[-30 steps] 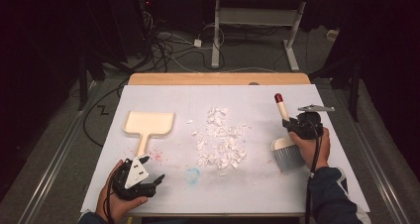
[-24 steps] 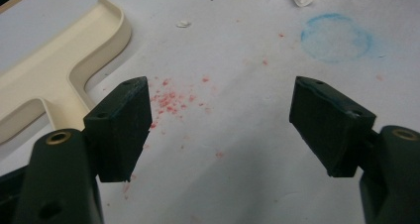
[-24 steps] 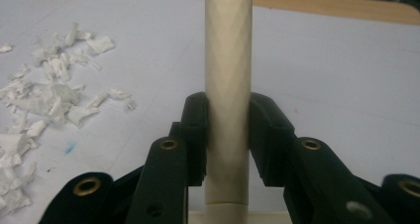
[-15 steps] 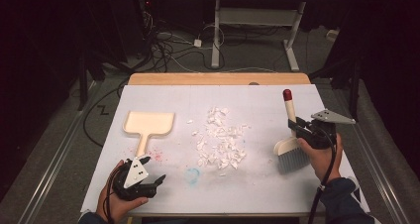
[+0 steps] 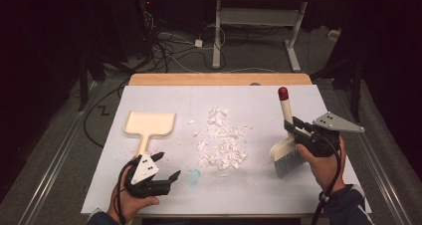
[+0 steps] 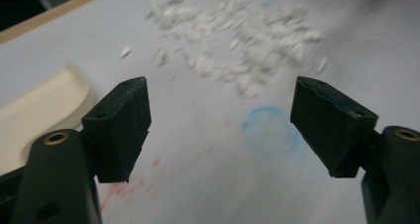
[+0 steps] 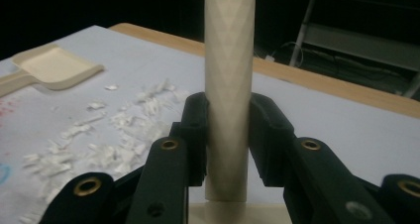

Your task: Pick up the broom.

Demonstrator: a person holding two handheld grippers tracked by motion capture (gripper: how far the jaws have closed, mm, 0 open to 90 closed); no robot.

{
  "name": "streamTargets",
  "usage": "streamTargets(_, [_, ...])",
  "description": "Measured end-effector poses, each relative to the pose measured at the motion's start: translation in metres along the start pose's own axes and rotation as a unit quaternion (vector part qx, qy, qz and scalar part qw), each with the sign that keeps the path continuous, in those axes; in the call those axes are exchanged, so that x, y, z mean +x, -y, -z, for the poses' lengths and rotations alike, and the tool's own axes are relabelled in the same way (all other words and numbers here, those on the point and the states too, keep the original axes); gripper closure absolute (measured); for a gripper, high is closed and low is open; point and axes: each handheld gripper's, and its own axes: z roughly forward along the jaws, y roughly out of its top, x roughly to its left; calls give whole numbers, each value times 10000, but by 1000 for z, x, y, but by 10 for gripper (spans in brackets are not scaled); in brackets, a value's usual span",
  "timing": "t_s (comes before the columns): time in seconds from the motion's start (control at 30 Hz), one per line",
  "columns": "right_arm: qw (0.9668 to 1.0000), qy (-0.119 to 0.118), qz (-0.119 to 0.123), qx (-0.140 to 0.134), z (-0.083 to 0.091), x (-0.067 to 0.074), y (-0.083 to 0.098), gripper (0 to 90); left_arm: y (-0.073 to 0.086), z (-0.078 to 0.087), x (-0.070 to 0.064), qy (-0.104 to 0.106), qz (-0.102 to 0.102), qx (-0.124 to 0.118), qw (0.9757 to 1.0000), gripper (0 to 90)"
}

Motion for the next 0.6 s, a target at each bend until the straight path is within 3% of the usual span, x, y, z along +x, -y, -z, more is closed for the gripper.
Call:
streamTargets(0.17, [9996, -232, 147, -121, 2, 23, -10, 712, -33, -19, -26, 531, 31, -317, 9981, 220])
streamTargets(0.23, [9989, -327, 274, -183, 1, 35, -14, 712, -45, -30, -36, 786, 45, -405, 9961, 218])
streamTargets(0.4, [9982, -408, 347, -254, -2, 48, -16, 712, -71, -62, -62, 1162, 119, -497, 9919, 222])
streamTargets(0.53, [9972, -538, 400, -320, -5, 63, -18, 712, -90, -87, -80, 1498, 294, -648, 9862, 246])
streamTargets(0.6, [9970, -558, 434, -305, -6, 66, -18, 712, -92, -90, -82, 1514, 336, -687, 9855, 237])
